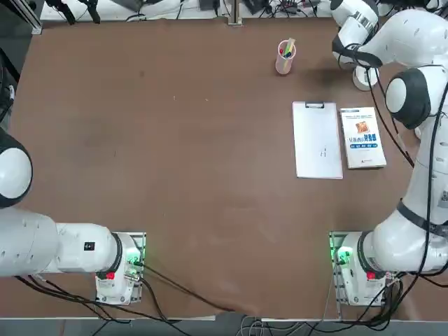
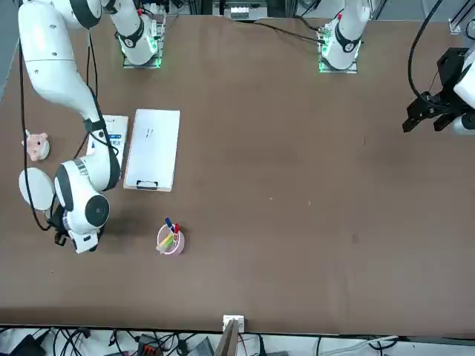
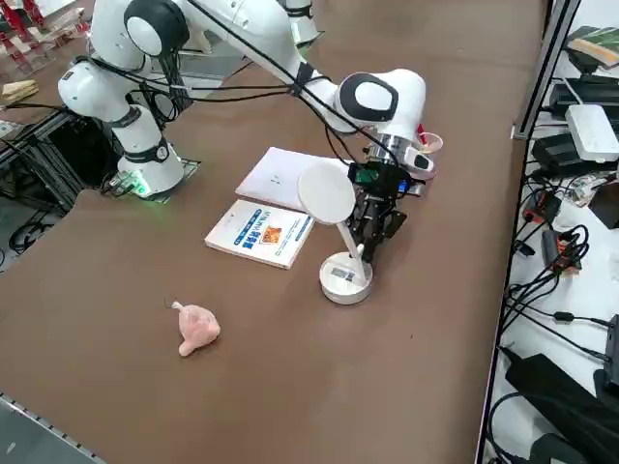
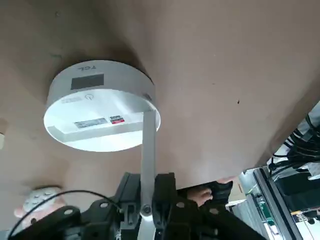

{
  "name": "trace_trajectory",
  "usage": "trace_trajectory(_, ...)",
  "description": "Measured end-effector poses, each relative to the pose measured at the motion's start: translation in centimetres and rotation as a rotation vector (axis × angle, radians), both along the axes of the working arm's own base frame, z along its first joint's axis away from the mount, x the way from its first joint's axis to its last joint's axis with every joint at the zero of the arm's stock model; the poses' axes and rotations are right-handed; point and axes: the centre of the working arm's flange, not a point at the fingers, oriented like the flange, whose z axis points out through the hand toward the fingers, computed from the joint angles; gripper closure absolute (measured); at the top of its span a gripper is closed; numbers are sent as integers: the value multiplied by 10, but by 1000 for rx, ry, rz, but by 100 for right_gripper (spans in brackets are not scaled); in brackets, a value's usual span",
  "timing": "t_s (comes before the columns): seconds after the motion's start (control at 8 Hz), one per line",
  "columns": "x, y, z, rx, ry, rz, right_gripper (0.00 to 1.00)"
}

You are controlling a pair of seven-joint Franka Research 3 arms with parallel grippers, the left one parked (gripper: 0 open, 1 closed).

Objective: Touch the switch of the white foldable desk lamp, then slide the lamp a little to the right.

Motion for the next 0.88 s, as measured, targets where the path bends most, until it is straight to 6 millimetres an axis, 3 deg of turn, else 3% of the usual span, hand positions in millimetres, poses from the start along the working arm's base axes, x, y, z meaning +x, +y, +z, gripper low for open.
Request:
trace_trajectory(0.25,-2,-5,11,-24,33,-58,85)
trace_trajectory(0.62,-1,-27,51,51,71,-230,85)
trace_trajectory(0.88,-6,-79,62,153,58,-377,85)
